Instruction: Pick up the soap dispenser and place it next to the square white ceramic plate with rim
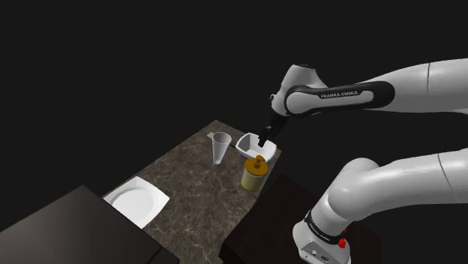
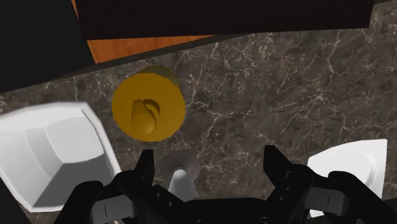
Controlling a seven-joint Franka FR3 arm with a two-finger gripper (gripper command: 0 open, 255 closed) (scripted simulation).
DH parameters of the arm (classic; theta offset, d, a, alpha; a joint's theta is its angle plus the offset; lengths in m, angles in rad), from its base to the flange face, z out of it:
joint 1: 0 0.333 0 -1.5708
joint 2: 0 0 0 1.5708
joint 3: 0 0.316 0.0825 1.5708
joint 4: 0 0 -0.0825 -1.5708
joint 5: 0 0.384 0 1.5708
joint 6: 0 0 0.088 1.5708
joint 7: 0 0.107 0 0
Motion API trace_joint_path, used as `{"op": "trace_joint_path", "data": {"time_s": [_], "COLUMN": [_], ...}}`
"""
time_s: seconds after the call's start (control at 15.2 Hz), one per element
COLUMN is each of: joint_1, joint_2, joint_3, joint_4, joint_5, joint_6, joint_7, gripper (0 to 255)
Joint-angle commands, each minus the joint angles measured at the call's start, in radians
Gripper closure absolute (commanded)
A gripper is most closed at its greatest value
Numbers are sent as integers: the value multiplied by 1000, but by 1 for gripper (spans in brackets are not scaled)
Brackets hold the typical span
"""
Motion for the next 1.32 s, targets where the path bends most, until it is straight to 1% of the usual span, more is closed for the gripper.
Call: {"op": "trace_joint_path", "data": {"time_s": [0.0,0.4,0.53,0.66,0.92,1.12,1.19,1.25], "joint_1": [-13,-38,-38,-29,-9,13,25,24], "joint_2": [64,291,381,478,554,616,649,649], "joint_3": [-23,-97,-125,-156,-171,-179,-181,-180], "joint_4": [-25,-58,-55,-44,-39,-35,-31,-31], "joint_5": [-16,-43,-37,-14,30,85,125,126], "joint_6": [95,366,457,545,617,672,699,699], "joint_7": [-24,-100,-133,-176,-212,-251,-280,-280], "gripper": [0,0,0,0,0,0,0,0]}}
